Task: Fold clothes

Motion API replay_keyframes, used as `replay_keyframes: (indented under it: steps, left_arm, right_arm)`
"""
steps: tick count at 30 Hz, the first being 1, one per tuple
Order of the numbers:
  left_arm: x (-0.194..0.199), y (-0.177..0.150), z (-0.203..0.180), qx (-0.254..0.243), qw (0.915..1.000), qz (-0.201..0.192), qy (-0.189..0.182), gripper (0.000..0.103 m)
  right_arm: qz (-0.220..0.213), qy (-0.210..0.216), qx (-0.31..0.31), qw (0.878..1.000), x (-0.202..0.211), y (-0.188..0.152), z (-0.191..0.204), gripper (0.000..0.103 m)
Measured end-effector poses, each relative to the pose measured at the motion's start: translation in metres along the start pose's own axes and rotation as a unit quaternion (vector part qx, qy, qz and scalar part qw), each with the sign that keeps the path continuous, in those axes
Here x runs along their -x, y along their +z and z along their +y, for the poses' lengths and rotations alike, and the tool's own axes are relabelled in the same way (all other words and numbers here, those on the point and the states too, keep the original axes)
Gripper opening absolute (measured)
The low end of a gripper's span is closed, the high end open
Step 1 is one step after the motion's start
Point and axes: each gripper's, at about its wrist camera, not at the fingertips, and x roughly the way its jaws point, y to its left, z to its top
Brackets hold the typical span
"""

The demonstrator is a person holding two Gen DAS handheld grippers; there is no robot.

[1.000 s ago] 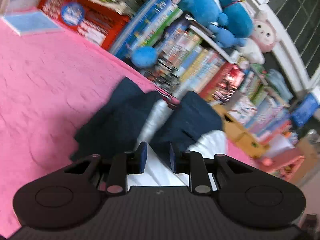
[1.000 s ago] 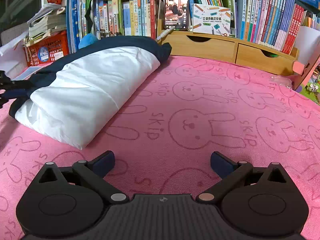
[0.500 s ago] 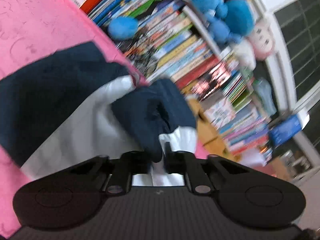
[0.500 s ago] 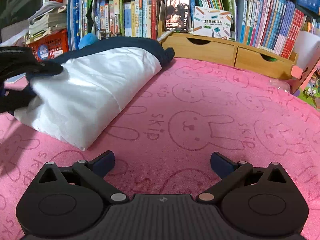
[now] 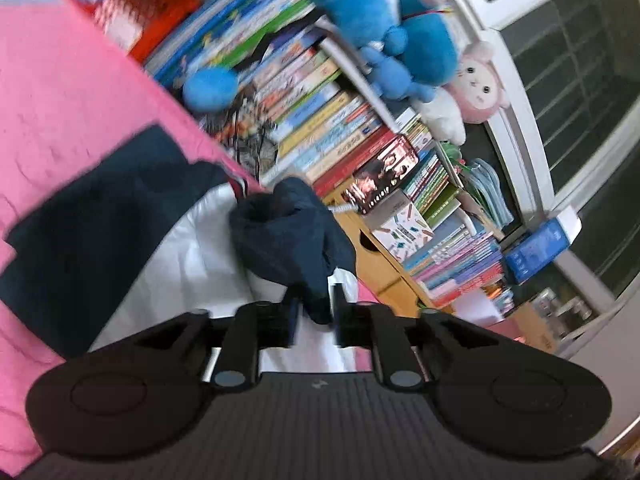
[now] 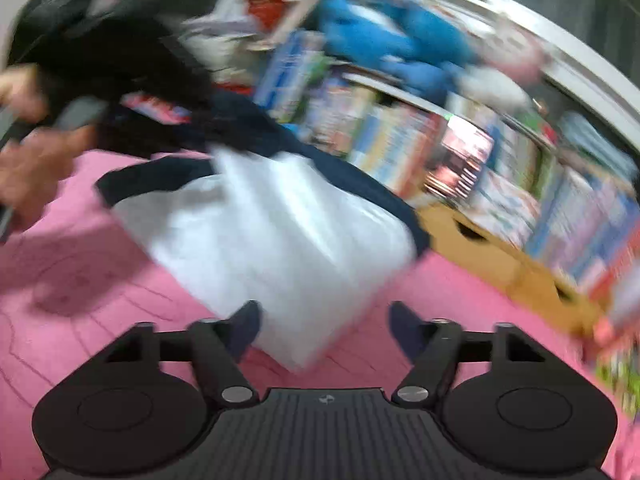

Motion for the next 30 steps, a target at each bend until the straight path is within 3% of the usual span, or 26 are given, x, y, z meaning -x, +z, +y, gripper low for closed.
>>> replay_keyframes:
  steps: [1,3,5,9,13,14,15,16,18,20,24,27,29,30]
  left_arm:
    - [-0.005,0.005,0.003,0.008,0.9999,0.013,0.001,0.035]
    - [-0.007,0.011,0.008,0.007,0.9998,0.019,0.002,0.035]
    - [-0.004,0.016,0.012,-0.001,0.9996,0.024,-0.016,0.013]
    - [0.017,0.02,0.013,-0.045,0.9957,0.043,-0.069,0.013]
    - [0.031,0.026,0.011,-0.083,0.9847,0.09,-0.124,0.013]
    - [0.036,0.028,0.011,-0.087,0.9834,0.088,-0.132,0.013]
    - [0.041,0.03,0.01,-0.092,0.982,0.086,-0.141,0.014]
    - [0.046,0.033,0.009,-0.096,0.9805,0.084,-0.149,0.016]
    - [0.051,0.044,0.01,-0.099,0.9836,0.069,-0.134,0.028]
    - [0.044,0.056,0.01,-0.104,0.9881,0.068,-0.091,0.055]
    - [0.006,0.066,0.005,-0.129,0.9858,0.105,-0.023,0.074]
    - [-0.029,0.065,0.014,-0.101,0.9845,0.141,-0.025,0.066]
    - [-0.037,0.061,0.023,-0.075,0.9835,0.158,-0.047,0.046]
    - [-0.038,0.059,0.024,-0.071,0.9838,0.156,-0.052,0.042]
  right_arm:
    - [0.0,0.006,0.015,1.0,-0.007,0.004,0.008,0.053]
    - [-0.001,0.013,0.041,0.999,-0.017,0.012,0.021,0.051]
    - [-0.011,0.004,0.071,0.997,-0.025,0.02,0.034,0.049]
    - [-0.025,-0.023,0.117,0.993,-0.044,0.039,0.054,0.045]
    - [-0.042,-0.047,0.163,0.985,-0.062,0.052,0.07,0.045]
    - [-0.048,-0.055,0.174,0.982,-0.067,0.054,0.073,0.041]
    - [-0.052,-0.063,0.18,0.98,-0.07,0.056,0.075,0.02]
    - [-0.052,-0.071,0.182,0.979,-0.072,0.057,0.076,0.008]
    - [-0.061,-0.08,0.194,0.976,-0.072,0.054,0.077,0.007]
    - [-0.074,-0.089,0.214,0.97,-0.068,0.047,0.079,0.006]
    - [-0.105,-0.088,0.251,0.958,-0.045,0.034,0.075,0.006]
    - [-0.121,-0.086,0.279,0.949,-0.033,0.03,0.072,0.006]
    - [-0.118,-0.094,0.288,0.946,-0.037,0.031,0.072,0.007]
    - [-0.114,-0.095,0.287,0.946,-0.042,0.033,0.072,0.009]
